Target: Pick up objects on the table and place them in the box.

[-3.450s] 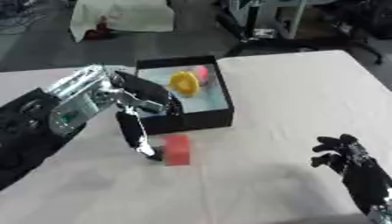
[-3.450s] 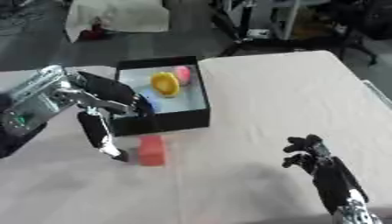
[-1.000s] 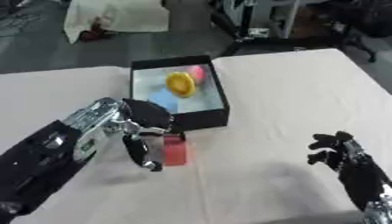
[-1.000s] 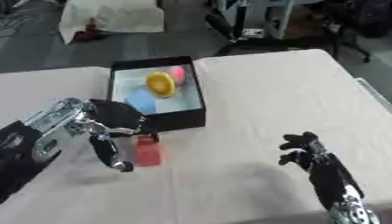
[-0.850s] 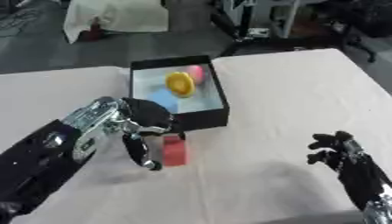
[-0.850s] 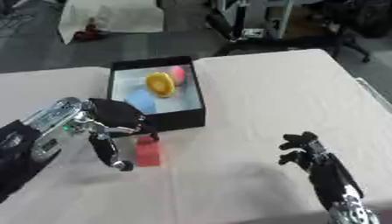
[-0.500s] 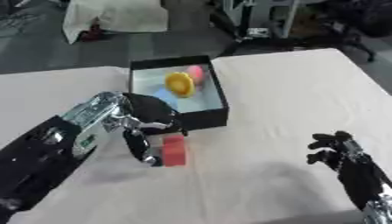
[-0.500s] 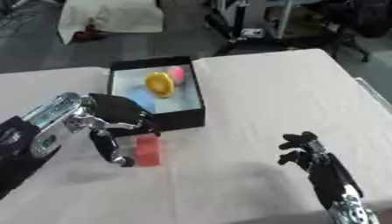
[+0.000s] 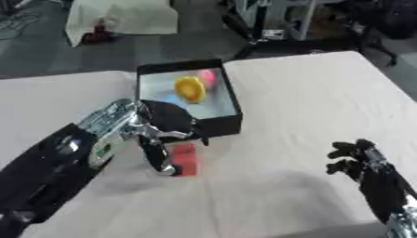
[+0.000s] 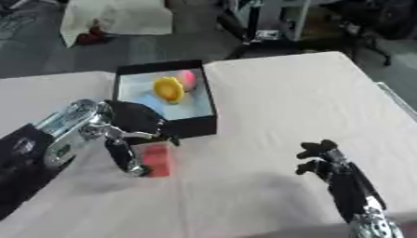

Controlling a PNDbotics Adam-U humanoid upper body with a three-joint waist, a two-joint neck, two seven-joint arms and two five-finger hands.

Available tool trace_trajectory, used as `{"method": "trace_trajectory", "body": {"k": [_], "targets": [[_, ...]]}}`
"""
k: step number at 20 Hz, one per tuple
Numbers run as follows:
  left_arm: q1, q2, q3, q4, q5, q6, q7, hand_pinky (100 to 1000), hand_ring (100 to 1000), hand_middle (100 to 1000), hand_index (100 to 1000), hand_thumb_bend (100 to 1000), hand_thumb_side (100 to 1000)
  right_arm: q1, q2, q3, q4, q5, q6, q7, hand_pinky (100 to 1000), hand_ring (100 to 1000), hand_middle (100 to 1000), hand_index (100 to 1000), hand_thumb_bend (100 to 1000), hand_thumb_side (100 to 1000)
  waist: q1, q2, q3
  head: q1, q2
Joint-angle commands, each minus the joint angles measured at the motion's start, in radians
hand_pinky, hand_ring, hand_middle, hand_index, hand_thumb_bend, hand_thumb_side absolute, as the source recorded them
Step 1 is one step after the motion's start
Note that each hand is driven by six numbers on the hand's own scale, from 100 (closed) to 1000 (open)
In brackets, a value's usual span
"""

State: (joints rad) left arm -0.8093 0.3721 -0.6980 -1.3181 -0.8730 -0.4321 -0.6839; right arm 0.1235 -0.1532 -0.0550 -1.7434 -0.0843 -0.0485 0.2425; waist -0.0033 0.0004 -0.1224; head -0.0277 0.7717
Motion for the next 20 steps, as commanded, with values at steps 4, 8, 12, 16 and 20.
{"method": "trace_trajectory", "body": {"k": [4,8,12,16,20], "targets": [[-0.012,-0.009,0.015,0.028,-0.018,-0.044,-0.026,575,745,836,914,321,331,-0.009,-0.013,-0.001,-0.011,-0.009,-0.001,0.002,748,516,602,761,100,1000,-0.001,-0.007,-0.002,-0.001,-0.002],[-0.003,-0.014,0.019,0.068,-0.014,-0.042,-0.016,582,764,845,929,313,338,-0.010,-0.013,-0.001,-0.011,-0.010,-0.002,0.002,748,516,601,761,100,1000,-0.001,-0.007,-0.002,-0.003,-0.002],[0.003,-0.020,0.024,0.105,0.002,-0.040,-0.021,580,773,849,936,310,336,-0.010,-0.013,-0.001,-0.011,-0.010,-0.002,0.002,748,516,601,761,100,1000,-0.002,-0.007,-0.002,-0.002,-0.002],[0.007,-0.022,0.029,0.118,0.006,-0.040,-0.018,569,762,834,929,237,254,-0.009,-0.013,-0.001,-0.011,-0.010,-0.002,0.002,748,516,601,761,100,1000,-0.002,-0.007,0.000,-0.003,-0.002],[0.002,-0.022,0.038,0.114,0.003,-0.034,0.008,439,621,710,836,100,140,-0.009,-0.013,-0.001,-0.011,-0.010,-0.002,0.002,748,515,601,761,100,1000,-0.003,-0.008,0.001,-0.003,-0.002]]}}
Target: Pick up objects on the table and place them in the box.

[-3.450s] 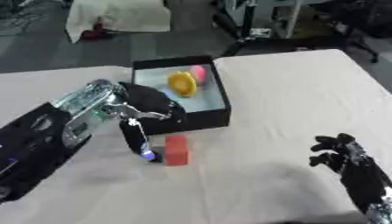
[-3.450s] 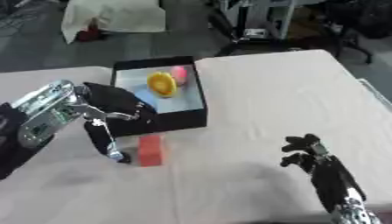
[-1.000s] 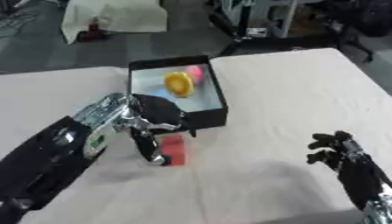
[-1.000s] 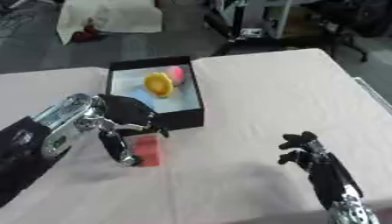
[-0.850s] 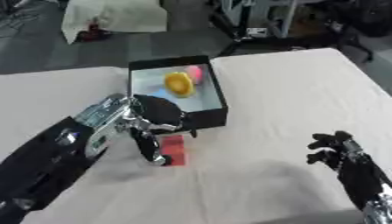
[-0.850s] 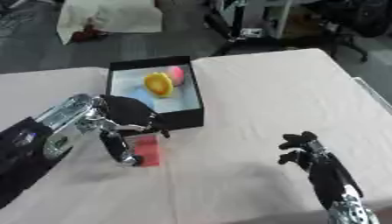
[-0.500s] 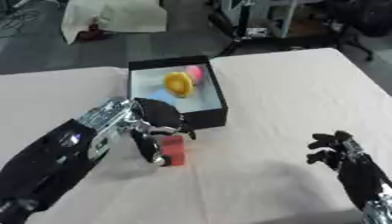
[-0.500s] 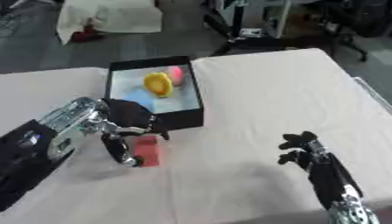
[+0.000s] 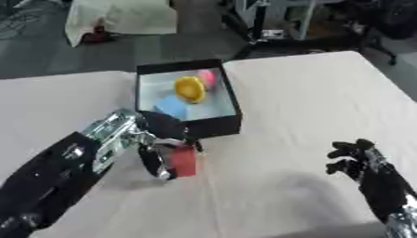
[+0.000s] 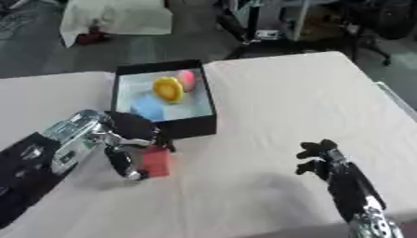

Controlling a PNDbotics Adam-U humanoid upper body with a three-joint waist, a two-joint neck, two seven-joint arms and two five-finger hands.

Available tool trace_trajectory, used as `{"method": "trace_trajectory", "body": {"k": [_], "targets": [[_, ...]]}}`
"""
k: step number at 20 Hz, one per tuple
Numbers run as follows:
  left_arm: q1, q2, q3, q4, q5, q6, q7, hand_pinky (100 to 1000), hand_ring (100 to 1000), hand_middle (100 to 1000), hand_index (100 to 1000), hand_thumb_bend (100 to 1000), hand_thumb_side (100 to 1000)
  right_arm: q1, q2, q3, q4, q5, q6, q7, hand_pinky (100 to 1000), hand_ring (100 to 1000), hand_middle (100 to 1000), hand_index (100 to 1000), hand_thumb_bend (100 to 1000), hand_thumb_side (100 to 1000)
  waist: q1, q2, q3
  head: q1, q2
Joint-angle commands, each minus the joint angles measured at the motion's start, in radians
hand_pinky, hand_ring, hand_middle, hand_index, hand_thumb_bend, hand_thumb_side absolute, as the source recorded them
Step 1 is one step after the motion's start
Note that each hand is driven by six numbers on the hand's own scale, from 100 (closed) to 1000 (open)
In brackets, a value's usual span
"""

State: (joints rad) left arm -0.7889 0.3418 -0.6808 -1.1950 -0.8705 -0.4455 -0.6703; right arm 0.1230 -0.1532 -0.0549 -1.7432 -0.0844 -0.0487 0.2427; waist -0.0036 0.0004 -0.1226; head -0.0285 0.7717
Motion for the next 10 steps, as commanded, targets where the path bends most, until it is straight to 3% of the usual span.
{"method": "trace_trajectory", "body": {"k": [1,4,10], "targets": [[-0.019,0.009,0.025,-0.012,-0.001,-0.016,0.008,406,591,675,809,100,139,-0.008,-0.013,-0.002,-0.011,-0.010,-0.002,0.001,748,515,601,761,100,1000,-0.003,-0.009,0.001,-0.002,-0.002],[-0.025,0.016,0.030,-0.020,0.002,-0.005,0.034,333,527,601,743,100,147,-0.008,-0.013,-0.002,-0.011,-0.010,-0.002,0.001,748,516,601,761,100,1000,-0.002,-0.009,0.002,-0.003,-0.002],[-0.089,0.068,0.084,-0.072,0.070,0.051,-0.004,325,525,599,741,100,153,-0.003,-0.013,-0.004,-0.009,-0.008,-0.001,-0.001,748,515,600,761,100,1000,-0.002,-0.012,0.008,-0.008,-0.002]]}}
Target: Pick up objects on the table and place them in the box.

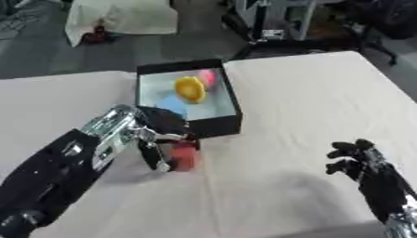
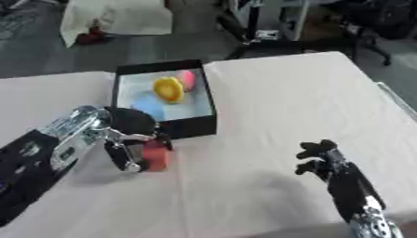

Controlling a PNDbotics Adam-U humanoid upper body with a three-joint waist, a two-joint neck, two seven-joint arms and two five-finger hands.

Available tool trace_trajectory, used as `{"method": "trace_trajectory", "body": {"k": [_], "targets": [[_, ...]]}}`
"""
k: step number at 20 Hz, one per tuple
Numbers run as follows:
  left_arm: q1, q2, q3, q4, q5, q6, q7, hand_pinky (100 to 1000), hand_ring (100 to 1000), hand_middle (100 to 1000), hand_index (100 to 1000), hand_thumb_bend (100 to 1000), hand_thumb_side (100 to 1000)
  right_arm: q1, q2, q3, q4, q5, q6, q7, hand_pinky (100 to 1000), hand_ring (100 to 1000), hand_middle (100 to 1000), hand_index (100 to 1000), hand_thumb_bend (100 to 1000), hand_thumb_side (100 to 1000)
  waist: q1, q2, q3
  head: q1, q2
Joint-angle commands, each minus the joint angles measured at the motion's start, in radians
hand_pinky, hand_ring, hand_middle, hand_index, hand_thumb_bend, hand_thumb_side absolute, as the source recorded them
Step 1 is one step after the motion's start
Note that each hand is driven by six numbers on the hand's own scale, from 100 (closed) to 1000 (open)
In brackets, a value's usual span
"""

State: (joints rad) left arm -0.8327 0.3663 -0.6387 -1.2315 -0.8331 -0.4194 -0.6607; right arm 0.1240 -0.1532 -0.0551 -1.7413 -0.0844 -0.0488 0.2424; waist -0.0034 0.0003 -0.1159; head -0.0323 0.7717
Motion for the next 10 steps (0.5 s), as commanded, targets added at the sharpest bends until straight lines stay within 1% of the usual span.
{"method": "trace_trajectory", "body": {"k": [1,3,5,8,10], "targets": [[-0.066,0.054,0.063,-0.040,0.046,0.040,-0.015,324,525,600,742,100,152,-0.002,-0.013,-0.003,-0.011,-0.008,-0.001,-0.001,748,515,600,761,100,1000,-0.002,-0.014,0.003,-0.005,-0.002],[-0.111,0.061,0.108,-0.026,0.053,0.074,-0.022,324,525,604,747,100,152,0.000,-0.012,-0.003,-0.010,-0.007,-0.001,0.000,748,515,600,761,100,1000,-0.003,-0.015,0.006,-0.006,-0.002],[-0.157,0.046,0.156,0.016,0.034,0.106,-0.033,332,531,611,753,100,157,0.002,-0.012,-0.003,-0.009,-0.006,-0.001,-0.001,748,515,600,761,100,1000,-0.005,-0.017,0.007,-0.006,-0.002],[-0.210,-0.006,0.208,0.093,-0.012,0.155,-0.051,341,538,620,760,100,163,0.003,-0.009,-0.002,-0.007,-0.005,0.000,0.000,748,516,600,761,100,1000,-0.007,-0.016,0.006,-0.003,-0.002],[-0.227,-0.048,0.230,0.145,-0.044,0.188,-0.052,352,546,630,766,100,170,0.002,-0.007,-0.001,-0.006,-0.005,0.001,0.002,748,515,600,761,100,1000,-0.008,-0.015,0.004,0.000,-0.002]]}}
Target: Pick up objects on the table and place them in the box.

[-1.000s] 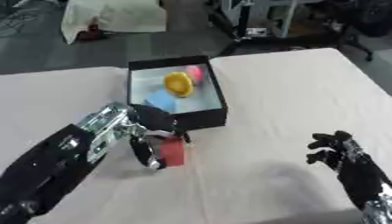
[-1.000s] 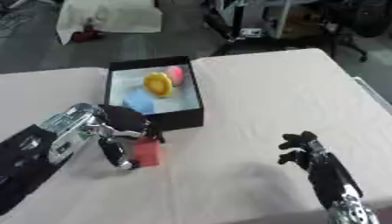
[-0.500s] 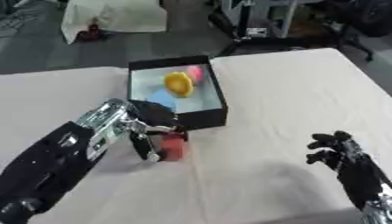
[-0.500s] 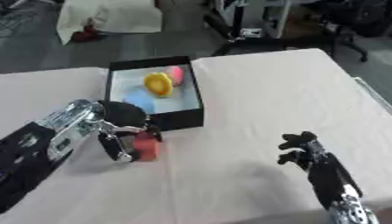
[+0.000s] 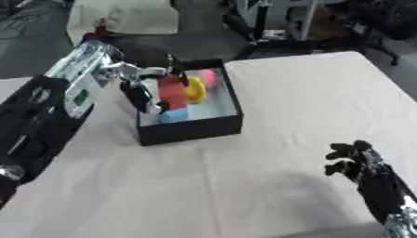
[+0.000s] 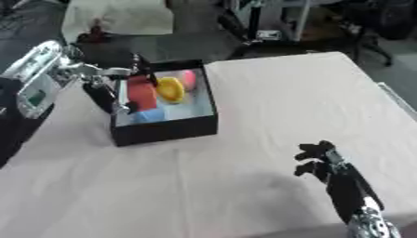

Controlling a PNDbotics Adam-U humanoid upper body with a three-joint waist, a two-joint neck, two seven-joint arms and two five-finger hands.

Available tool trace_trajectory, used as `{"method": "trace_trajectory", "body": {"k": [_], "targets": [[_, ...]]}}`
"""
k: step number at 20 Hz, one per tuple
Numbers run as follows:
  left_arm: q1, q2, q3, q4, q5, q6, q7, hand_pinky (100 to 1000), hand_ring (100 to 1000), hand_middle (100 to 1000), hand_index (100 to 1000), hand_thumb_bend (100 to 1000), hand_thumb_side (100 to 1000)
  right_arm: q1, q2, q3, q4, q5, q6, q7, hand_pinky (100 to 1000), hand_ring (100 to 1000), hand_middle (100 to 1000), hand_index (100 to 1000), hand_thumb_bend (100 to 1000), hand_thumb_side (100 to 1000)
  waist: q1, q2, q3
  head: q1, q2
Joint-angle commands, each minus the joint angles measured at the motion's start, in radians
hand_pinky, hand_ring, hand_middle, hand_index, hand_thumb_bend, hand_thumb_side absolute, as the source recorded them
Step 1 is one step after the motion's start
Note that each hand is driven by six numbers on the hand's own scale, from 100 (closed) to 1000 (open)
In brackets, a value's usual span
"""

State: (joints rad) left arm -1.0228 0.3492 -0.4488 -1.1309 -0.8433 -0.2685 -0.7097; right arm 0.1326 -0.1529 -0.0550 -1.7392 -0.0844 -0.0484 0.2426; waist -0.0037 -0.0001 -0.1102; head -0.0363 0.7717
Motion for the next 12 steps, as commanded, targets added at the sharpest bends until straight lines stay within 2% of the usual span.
{"method": "trace_trajectory", "body": {"k": [1,4,6,8,9,12], "targets": [[-0.040,-0.054,0.045,0.072,-0.050,0.053,-0.004,365,556,642,774,111,179,-0.007,-0.006,-0.001,-0.008,-0.005,0.001,0.001,748,515,600,761,100,1000,-0.008,-0.014,-0.004,0.006,-0.002],[-0.040,-0.122,0.068,0.148,-0.097,0.101,0.006,383,571,664,792,146,214,-0.010,-0.004,0.001,-0.007,-0.006,0.002,0.003,748,516,599,761,100,1000,-0.010,-0.012,-0.008,0.010,-0.002],[-0.033,-0.165,0.106,0.202,-0.130,0.134,0.035,403,587,684,810,154,240,-0.012,-0.002,0.004,-0.006,-0.008,0.003,0.005,748,516,599,761,100,1000,-0.013,-0.011,-0.011,0.014,-0.002],[-0.030,-0.196,0.148,0.255,-0.163,0.167,0.066,413,596,696,821,171,261,-0.014,-0.002,0.005,-0.007,-0.010,0.002,0.007,748,516,599,761,100,1000,-0.015,-0.011,-0.015,0.019,-0.002],[-0.031,-0.207,0.168,0.282,-0.180,0.183,0.083,428,611,714,837,210,302,-0.014,-0.002,0.005,-0.007,-0.011,0.003,0.007,748,515,599,761,100,1000,-0.016,-0.011,-0.016,0.021,-0.002],[-0.043,-0.237,0.199,0.363,-0.232,0.236,0.135,432,612,716,838,216,307,-0.014,-0.001,0.006,-0.005,-0.012,0.004,0.008,748,515,599,761,100,1000,-0.017,-0.011,-0.018,0.026,-0.002]]}}
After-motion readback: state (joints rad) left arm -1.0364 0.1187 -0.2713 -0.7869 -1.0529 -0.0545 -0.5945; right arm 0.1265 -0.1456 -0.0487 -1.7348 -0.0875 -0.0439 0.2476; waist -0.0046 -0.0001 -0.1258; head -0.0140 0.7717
